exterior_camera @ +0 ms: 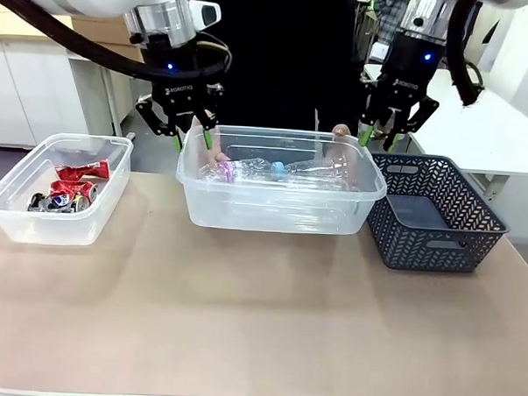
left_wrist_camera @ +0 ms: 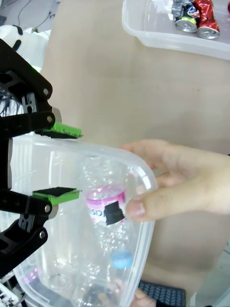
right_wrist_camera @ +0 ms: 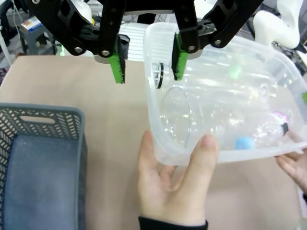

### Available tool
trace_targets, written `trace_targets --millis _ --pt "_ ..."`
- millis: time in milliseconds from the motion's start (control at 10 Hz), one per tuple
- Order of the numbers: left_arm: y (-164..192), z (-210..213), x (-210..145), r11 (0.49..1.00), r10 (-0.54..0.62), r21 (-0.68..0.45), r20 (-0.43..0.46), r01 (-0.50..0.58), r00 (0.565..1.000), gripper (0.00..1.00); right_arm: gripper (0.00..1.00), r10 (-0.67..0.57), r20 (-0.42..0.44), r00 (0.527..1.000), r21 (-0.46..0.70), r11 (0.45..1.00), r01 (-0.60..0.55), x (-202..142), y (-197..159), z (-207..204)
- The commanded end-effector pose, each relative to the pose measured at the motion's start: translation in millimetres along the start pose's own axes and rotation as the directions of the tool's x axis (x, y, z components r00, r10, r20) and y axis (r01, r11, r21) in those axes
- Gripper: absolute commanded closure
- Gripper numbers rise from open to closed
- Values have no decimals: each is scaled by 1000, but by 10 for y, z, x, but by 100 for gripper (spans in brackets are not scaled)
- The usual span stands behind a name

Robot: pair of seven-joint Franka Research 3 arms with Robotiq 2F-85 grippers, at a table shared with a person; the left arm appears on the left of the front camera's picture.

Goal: Sort the waste into each basket.
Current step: Release the Organizing box you were holding.

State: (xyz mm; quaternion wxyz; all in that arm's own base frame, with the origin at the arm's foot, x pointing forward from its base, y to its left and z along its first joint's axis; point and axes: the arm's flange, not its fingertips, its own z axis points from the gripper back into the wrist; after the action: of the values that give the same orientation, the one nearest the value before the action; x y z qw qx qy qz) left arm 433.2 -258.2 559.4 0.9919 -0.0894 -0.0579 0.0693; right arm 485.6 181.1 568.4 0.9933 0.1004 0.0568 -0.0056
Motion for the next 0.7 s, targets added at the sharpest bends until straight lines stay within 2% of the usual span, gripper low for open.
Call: trace_targets --millis 0,100,200,300,400,600 --pt "170 102 -120 998 -50 -37 35 52 998 7 9 27 53 998 68 997 -30 -184 -160 -72" --pt "268 136 -184 997 -57 -53 39 59 998 0 0 24 79 997 102 994 -32 -251 -236 -59" --pt "358 154 -240 992 -87 -89 45 91 995 0 0 21 97 995 142 989 -35 -318 -317 -55" --pt "431 151 -296 975 -166 -145 36 170 985 0 0 17 127 992 174 984 -40 -386 -393 -66" --pt "466 118 -305 970 -188 -153 37 192 981 0 0 12 146 989 184 982 -39 -396 -432 -100" --pt "458 51 -281 960 -243 -147 -3 240 970 0 0 -33 122 992 146 989 15 -279 -412 -210"
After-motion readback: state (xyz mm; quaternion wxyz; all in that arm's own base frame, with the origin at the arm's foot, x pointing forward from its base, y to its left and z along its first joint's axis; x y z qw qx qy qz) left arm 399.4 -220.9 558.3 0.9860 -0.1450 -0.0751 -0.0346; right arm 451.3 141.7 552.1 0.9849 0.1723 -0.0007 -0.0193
